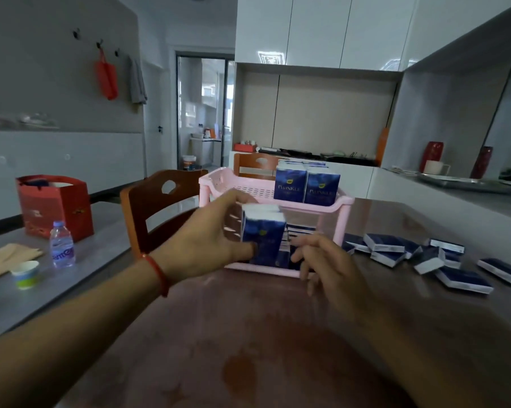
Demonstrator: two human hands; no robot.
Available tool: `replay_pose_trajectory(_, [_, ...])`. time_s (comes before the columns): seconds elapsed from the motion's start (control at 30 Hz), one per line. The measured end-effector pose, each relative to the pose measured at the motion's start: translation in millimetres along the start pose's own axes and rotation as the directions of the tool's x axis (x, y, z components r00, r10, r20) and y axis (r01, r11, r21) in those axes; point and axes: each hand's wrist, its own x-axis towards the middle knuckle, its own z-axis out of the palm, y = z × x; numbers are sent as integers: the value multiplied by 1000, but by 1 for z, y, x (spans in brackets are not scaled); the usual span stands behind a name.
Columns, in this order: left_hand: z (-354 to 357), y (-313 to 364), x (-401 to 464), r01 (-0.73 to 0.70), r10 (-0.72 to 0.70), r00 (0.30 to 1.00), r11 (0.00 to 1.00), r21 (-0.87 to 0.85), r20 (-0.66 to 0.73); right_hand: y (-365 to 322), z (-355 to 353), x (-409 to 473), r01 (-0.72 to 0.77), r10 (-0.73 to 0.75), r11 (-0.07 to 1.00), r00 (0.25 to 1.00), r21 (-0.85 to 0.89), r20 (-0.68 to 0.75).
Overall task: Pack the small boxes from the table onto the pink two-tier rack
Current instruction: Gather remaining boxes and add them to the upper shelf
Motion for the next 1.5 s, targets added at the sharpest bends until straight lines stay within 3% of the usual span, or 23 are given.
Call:
replay_pose_trajectory(0.1, [-33, 19, 40, -47, 40, 994, 997, -69, -105, 2, -2, 0, 52, -55, 988, 998, -144, -14])
replay_pose_trajectory(0.17, [-48, 24, 70, -58, 56, 990, 998, -18, -126, -1, 0, 2, 100, -113, 975, 992, -200, -57])
replay_pose_trajectory(0.27, [-55, 17, 113, 40, -29, 995, 993, 114, -96, -2, 1, 4, 122, -153, 964, 981, -235, -120])
replay_pose_trajectory(0.4, [-50, 4, 155, 197, -199, 980, 962, 189, -12, 3, 3, 4, 109, -135, 967, 986, -232, -101])
replay_pose_trajectory(0.67, [-25, -14, 205, 374, -380, 919, 925, 71, 105, 14, 1, 10, 106, -135, 958, 987, -267, -92])
replay_pose_trajectory(0.8, [-22, -24, 213, 365, -386, 913, 917, 159, 130, 17, 0, 11, 120, -149, 952, 985, -280, -85])
replay_pose_trajectory(0.97, [-21, -28, 211, 394, -388, 898, 919, 15, 207, 17, 1, 13, 138, -164, 946, 984, -292, -65])
replay_pose_trajectory(1.23, [-25, -16, 201, 380, -380, 896, 924, 42, 229, 18, -4, 13, 141, -167, 937, 984, -319, -57])
replay_pose_trajectory(1.33, [-30, -3, 189, 343, -357, 920, 933, 108, 162, 16, -7, 13, 152, -192, 920, 979, -361, -75])
replay_pose_trajectory(1.4, [-30, 7, 178, 272, -283, 959, 937, 218, 23, 13, -12, 11, 148, -203, 920, 972, -362, -119])
replay_pose_trajectory(1.47, [-25, 15, 160, 146, -64, 970, 926, 349, -235, 10, -20, 10, 117, -204, 928, 954, -354, -220])
replay_pose_trajectory(1.5, [-19, 21, 147, 50, 98, 926, 925, 377, -365, 10, -25, 10, 73, -187, 931, 937, -359, -296])
